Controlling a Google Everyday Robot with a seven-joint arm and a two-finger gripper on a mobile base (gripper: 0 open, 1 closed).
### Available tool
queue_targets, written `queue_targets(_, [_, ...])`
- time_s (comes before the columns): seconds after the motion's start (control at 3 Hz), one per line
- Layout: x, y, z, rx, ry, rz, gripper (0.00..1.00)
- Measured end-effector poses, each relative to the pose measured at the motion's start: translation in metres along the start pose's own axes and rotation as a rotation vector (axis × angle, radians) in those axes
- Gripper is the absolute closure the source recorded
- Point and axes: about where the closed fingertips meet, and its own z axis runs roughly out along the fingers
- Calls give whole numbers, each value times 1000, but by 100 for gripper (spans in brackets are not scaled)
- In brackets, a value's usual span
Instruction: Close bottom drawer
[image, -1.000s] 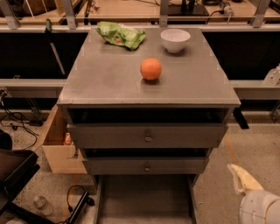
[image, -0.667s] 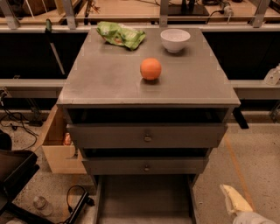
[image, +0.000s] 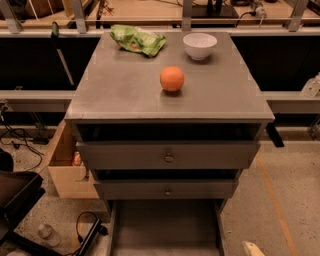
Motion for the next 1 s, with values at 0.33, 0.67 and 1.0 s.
queue_targets(0.33, [6,-11,5,50,17,4,0])
queue_targets(0.67, [6,-11,5,51,17,4,0])
queue_targets(1.0, [3,-6,11,57,-13,10,0])
